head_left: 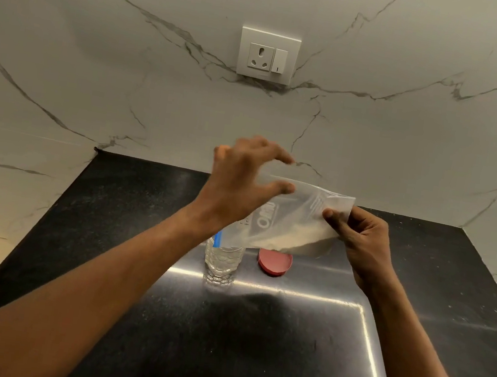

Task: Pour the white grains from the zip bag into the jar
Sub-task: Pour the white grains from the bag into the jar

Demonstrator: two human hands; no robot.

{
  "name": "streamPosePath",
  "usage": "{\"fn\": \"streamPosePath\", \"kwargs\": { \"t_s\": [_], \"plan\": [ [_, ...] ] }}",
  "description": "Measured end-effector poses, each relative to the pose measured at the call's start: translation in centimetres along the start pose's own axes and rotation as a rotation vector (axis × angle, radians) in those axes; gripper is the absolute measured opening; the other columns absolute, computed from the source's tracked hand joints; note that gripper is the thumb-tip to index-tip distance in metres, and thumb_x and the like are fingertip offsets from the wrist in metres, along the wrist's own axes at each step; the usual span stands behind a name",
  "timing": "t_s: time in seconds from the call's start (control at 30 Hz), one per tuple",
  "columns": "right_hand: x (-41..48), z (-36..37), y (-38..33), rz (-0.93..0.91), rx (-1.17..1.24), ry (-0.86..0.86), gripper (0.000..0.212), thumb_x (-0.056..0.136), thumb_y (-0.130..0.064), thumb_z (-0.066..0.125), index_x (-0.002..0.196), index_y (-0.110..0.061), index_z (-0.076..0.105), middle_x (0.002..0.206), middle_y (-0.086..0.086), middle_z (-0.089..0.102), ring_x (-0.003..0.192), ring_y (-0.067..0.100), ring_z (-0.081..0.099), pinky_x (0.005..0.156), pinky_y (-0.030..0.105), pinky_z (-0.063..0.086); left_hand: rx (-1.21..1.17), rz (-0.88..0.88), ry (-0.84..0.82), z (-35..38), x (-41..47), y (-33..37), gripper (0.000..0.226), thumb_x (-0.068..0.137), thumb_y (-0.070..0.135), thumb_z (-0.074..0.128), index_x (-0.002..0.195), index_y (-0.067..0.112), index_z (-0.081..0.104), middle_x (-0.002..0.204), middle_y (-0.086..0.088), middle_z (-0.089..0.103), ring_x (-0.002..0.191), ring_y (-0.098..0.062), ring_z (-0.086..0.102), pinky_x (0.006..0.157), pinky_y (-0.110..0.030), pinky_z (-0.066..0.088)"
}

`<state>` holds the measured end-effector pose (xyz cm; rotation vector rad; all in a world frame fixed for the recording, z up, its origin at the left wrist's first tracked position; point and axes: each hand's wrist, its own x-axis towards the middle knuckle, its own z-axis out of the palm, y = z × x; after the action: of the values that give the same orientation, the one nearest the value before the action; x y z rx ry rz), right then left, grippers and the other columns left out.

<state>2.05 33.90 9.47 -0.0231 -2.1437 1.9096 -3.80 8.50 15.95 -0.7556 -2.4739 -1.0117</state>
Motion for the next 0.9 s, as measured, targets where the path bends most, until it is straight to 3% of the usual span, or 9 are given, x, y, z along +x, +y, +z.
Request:
{"fn": "streamPosePath", "kwargs": {
  "t_s": [0.1,0.17,0.23,0.47,0.67,0.8,0.9],
  "plan": [
    [-0.1,0.0,0.1,-0.025,0.016,0.048,0.016,0.085,-0.029,0.076,0.1,-0.028,0.081,0.102,-0.004,0.082,0.095,0.012,0.076,0.081,0.024,0.062,-0.177,-0.196,0.245,-0.8,-3.5,-2.1,0.046,0.084,0.049,0.083,0.121,0.027,0.067,0.127,0.002,0.06,0.116,-0.014,0.058,0.097,-0.029,0.048],
    [-0.1,0.0,0.1,-0.032,0.021,0.072,0.014,0.086,-0.029,0.076,0.099,-0.029,0.081,0.102,-0.002,0.082,0.096,0.016,0.076,0.084,0.028,0.064,-0.346,-0.368,0.246,-0.7,-5.9,-3.3,0.048,0.085,0.044,0.083,0.122,0.025,0.06,0.123,0.001,0.059,0.109,-0.006,0.059,0.087,-0.009,0.05],
    [-0.1,0.1,0.1,-0.032,0.012,0.088,0.015,0.086,-0.029,0.076,0.101,-0.027,0.08,0.103,-0.002,0.082,0.099,0.02,0.076,0.087,0.034,0.064,-0.441,-0.488,0.145,-0.1,-7.3,-4.3,0.049,0.087,0.04,0.082,0.126,0.022,0.058,0.117,0.003,0.064,0.107,-0.004,0.062,0.08,-0.004,0.051],
    [-0.3,0.5,-0.5,-0.038,-0.012,0.081,0.02,0.086,-0.028,0.076,0.105,-0.022,0.08,0.107,0.004,0.081,0.105,0.032,0.075,0.094,0.049,0.061,-0.528,-0.525,0.025,1.0,-6.5,-5.9,0.027,0.096,0.03,0.075,0.119,0.018,0.067,0.11,0.007,0.072,0.103,-0.005,0.07,0.081,-0.017,0.06],
    [0.0,0.4,-2.3,-0.102,-0.014,0.026,0.014,0.087,-0.027,0.076,0.099,-0.033,0.083,0.104,-0.001,0.082,0.098,0.019,0.077,0.083,0.027,0.063,-0.67,-0.547,-0.009,1.4,-5.8,-7.1,0.017,0.095,0.026,0.075,0.108,0.02,0.066,0.103,0.005,0.075,0.093,0.003,0.073,0.071,-0.011,0.058],
    [0.4,0.9,-3.2,-0.141,-0.057,-0.005,0.014,0.09,-0.025,0.076,0.099,-0.033,0.083,0.102,-0.003,0.082,0.094,0.014,0.077,0.081,0.023,0.061,-0.798,-0.565,-0.022,1.5,-5.8,-7.7,0.028,0.092,0.018,0.078,0.115,0.015,0.062,0.11,0.0,0.079,0.1,-0.009,0.078,0.08,-0.023,0.064],
    [0.5,1.5,-3.5,-0.178,-0.085,0.022,0.013,0.092,-0.024,0.077,0.098,-0.034,0.083,0.098,-0.006,0.082,0.089,0.01,0.076,0.077,0.02,0.059,-0.856,-0.553,0.001,1.6,-6.2,-8.3,0.031,0.091,0.013,0.08,0.117,0.008,0.064,0.107,-0.005,0.082,0.101,-0.015,0.079,0.081,-0.024,0.064]
  ]
}}
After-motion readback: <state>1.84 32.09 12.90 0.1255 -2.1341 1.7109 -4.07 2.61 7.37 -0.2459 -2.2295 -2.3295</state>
